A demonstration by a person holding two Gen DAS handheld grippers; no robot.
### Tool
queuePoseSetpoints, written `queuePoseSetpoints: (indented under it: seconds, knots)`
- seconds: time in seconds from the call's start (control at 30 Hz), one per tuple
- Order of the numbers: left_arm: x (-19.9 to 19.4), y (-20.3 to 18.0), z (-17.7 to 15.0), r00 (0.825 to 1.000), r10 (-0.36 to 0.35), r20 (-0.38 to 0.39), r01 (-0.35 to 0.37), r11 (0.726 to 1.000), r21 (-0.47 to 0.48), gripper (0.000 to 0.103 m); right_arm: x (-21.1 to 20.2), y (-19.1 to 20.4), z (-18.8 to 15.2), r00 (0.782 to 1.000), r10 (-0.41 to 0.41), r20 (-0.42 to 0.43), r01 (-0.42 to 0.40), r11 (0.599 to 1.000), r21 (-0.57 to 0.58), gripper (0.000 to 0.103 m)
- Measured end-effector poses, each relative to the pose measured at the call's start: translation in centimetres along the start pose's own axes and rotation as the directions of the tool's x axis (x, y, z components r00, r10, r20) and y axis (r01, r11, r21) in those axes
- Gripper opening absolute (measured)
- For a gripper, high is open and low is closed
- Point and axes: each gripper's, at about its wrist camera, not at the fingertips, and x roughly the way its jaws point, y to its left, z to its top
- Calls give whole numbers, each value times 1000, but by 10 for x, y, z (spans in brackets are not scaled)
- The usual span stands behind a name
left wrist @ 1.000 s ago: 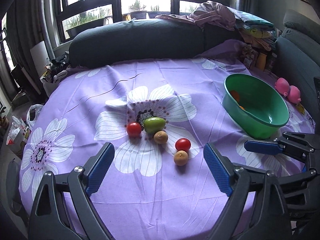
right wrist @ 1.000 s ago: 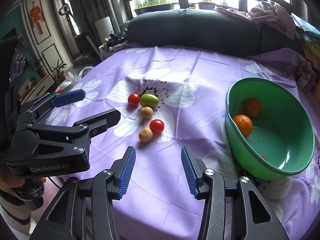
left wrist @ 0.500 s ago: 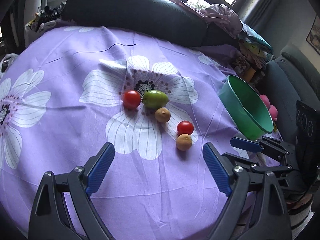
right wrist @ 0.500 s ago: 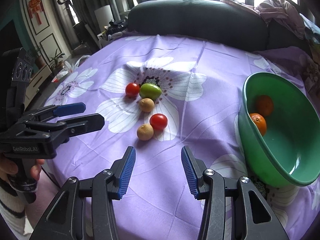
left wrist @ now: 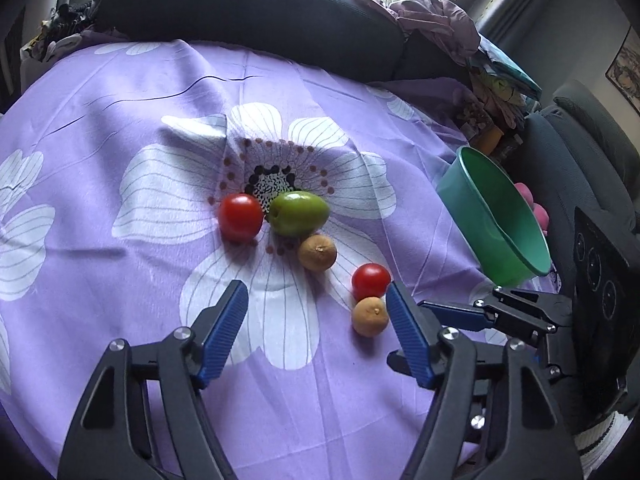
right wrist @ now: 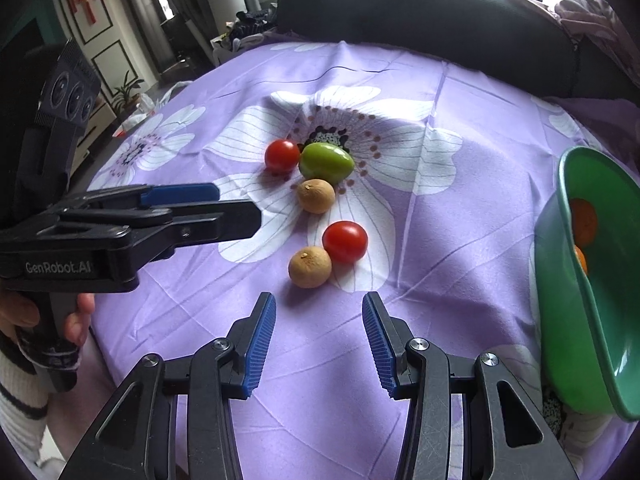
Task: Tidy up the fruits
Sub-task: 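Move the left tool toward the brown kiwi beside the tomato, then grasp the brown kiwi with the left tool while the right tool grasps the small tangerine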
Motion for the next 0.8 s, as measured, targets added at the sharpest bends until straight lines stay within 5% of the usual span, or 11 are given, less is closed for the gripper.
queuePoseSetpoints:
  seconds: [0.3, 0.57, 0.8]
  knots:
    - [45, -1, 21, 992, 43, -119, -37, 998, 58, 48, 27, 7, 17, 998, 5, -65, -8, 998, -58, 45]
    - [54, -6, 27, 989, 76, -125, -63, 992, 106, 31, 36, 3, 24, 997, 0, -73, -5, 998, -70, 35]
    - [57, -11, 28, 988, 91, -124, -76, 990, 123, 27, 34, -2, 22, 998, 14, -65, -18, 998, -62, 29]
